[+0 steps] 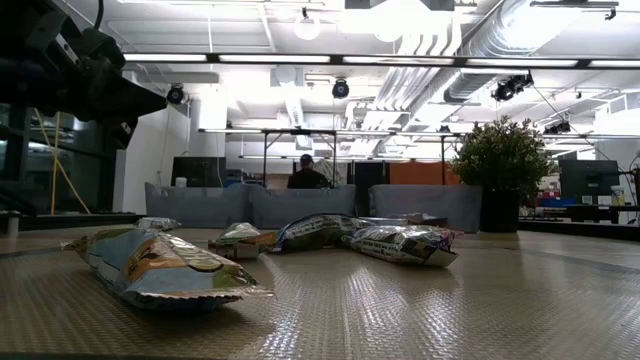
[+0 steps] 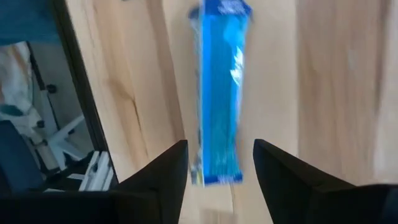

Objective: Pick and place Granola Bars by type
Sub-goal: Put the blue granola bar into the middle black bin

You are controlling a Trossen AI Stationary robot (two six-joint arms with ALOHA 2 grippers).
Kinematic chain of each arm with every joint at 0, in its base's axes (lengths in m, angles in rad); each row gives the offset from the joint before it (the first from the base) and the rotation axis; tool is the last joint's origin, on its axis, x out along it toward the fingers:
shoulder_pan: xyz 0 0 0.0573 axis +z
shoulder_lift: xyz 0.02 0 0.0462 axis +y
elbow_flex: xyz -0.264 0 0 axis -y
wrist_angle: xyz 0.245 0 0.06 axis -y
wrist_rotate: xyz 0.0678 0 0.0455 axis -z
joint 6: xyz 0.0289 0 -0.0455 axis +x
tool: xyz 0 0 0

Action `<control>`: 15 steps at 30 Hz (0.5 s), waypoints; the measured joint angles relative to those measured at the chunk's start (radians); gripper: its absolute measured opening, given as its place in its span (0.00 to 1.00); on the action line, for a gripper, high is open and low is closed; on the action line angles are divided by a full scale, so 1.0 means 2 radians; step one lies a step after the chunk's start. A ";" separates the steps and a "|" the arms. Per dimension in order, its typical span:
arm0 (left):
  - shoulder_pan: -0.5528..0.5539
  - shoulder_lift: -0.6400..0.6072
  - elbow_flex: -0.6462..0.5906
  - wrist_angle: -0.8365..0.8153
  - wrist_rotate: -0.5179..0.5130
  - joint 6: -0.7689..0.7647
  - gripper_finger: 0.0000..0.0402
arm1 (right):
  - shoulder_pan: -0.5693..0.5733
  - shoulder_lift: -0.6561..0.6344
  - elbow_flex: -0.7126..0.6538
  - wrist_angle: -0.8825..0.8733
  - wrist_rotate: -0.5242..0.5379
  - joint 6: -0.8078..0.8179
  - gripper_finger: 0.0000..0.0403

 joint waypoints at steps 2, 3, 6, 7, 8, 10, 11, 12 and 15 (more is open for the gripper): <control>0.000 0.000 0.000 0.000 0.000 0.000 0.00 | -0.009 0.013 0.000 0.019 -0.006 -0.022 0.44; 0.000 0.000 0.000 0.000 0.000 0.000 0.00 | -0.012 0.019 0.000 0.026 -0.008 -0.027 0.46; 0.000 0.000 0.000 0.000 0.000 0.000 0.00 | -0.017 0.032 0.000 0.036 -0.007 -0.034 0.51; 0.000 0.000 0.000 0.000 0.000 0.000 0.00 | -0.017 0.035 0.000 0.038 -0.003 -0.036 0.52; 0.000 0.000 0.000 0.000 0.000 0.000 0.00 | -0.017 0.038 0.000 0.040 0.003 -0.036 0.54; 0.000 0.000 0.000 0.000 0.000 0.000 0.00 | -0.017 0.043 0.000 0.047 0.015 -0.032 0.58; 0.000 0.000 0.000 0.000 0.000 0.000 0.00 | -0.016 0.046 0.000 0.056 0.018 -0.030 0.59; 0.000 0.000 0.000 0.000 0.000 0.000 0.00 | -0.015 0.050 0.000 0.063 0.022 -0.028 0.60; 0.000 0.000 0.000 0.000 0.000 0.000 0.00 | -0.009 0.063 0.000 0.081 0.026 -0.021 0.61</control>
